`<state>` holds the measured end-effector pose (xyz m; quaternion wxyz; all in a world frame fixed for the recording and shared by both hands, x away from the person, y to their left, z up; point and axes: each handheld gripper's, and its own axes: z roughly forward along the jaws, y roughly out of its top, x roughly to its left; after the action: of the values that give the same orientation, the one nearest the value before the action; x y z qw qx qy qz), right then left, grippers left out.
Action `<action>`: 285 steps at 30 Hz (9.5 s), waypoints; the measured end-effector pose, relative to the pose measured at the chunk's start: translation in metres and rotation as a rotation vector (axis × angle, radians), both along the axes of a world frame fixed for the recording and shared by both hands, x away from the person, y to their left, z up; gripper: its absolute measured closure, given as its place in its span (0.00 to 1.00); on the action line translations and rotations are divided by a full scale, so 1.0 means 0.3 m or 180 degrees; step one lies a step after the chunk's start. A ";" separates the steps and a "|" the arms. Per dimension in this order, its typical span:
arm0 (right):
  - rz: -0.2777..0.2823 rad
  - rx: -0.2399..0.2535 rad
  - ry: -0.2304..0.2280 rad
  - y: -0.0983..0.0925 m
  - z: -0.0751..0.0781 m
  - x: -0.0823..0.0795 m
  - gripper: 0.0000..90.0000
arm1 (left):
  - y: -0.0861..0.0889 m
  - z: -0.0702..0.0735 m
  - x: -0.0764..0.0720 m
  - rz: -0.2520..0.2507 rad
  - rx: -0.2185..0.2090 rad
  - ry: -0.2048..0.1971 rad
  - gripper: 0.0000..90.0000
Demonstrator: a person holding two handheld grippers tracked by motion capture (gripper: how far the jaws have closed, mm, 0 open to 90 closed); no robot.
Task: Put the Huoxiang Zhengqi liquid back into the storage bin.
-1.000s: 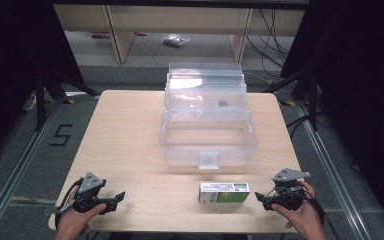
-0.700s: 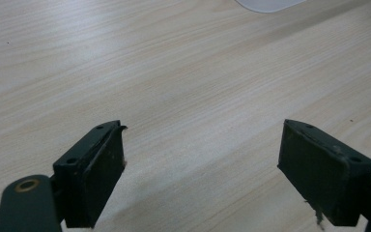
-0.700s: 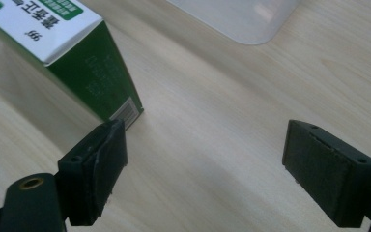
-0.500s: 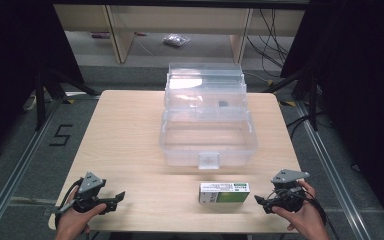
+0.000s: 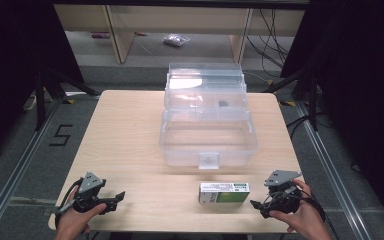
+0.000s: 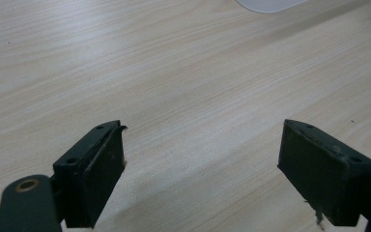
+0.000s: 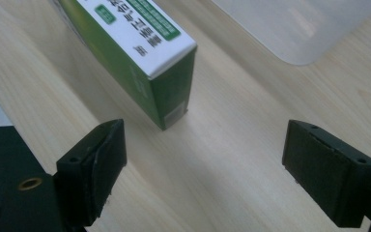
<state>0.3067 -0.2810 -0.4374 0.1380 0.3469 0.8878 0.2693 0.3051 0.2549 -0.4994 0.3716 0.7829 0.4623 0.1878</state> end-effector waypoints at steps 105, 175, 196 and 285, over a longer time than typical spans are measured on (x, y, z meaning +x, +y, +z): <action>0.1839 -0.1108 0.0532 0.372 0.156 0.228 0.72 | 0.008 0.002 0.003 0.0020 -0.0019 -0.0023 0.18; 0.1692 -0.1216 0.0360 0.330 0.421 0.610 0.72 | 0.013 0.000 0.004 0.0006 -0.0014 -0.0008 0.18; 0.1692 -0.1244 0.0498 0.315 0.285 0.711 0.72 | 0.014 0.000 0.005 0.0012 -0.0031 -0.0019 0.18; 0.0887 -0.0416 0.0372 0.225 0.278 0.660 0.38 | 0.014 0.000 0.006 0.0022 -0.0032 -0.0014 0.18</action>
<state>0.5046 -0.2135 -0.3541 0.0697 0.2258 0.9494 0.2068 0.3068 0.2591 -0.4994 0.3759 0.7790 0.4652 0.1885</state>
